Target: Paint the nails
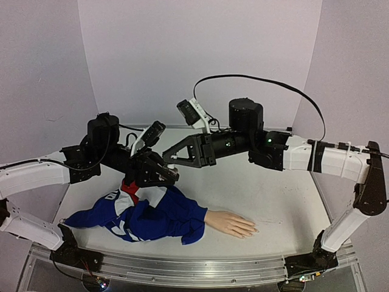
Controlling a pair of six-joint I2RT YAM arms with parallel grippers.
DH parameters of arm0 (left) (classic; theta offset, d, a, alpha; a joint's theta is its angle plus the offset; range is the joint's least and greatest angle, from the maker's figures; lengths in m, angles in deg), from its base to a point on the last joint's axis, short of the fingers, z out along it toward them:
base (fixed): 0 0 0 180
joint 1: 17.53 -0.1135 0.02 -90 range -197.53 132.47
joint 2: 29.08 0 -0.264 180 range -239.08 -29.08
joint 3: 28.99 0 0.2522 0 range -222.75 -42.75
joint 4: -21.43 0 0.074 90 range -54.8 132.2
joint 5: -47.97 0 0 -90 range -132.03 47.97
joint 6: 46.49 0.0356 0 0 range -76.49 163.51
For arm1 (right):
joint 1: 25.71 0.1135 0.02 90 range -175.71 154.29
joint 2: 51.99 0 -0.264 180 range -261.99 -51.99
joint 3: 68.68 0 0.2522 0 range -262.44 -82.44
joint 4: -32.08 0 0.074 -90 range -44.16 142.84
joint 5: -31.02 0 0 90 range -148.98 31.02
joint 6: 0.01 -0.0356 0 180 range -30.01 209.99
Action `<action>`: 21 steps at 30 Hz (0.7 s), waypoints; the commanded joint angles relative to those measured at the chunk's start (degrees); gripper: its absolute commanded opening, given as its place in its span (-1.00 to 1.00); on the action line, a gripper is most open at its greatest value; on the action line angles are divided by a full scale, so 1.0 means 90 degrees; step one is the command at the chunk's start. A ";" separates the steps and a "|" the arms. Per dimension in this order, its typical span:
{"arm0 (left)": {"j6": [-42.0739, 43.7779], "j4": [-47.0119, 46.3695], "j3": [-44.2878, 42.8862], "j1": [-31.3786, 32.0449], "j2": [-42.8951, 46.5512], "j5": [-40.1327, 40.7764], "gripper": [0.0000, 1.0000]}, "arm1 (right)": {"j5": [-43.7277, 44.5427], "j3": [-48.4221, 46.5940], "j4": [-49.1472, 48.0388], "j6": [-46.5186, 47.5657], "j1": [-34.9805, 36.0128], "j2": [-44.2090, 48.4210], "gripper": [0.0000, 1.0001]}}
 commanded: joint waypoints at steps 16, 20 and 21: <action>0.0387 0.0230 -0.0443 0.0003 -0.0145 0.5065 -1.00 | 0.2856 0.0440 0.0552 -0.0058 0.0255 0.0017 -1.00; 0.0343 0.0284 -0.0845 0.0003 -0.0648 0.6459 -1.00 | 0.7169 -0.0311 0.2648 -0.0584 0.0979 -0.0229 -1.00; 0.0365 0.0283 -0.0967 0.0003 -0.0831 0.6552 -1.00 | 0.8036 -0.0482 0.3053 -0.0843 0.1164 -0.0334 -1.00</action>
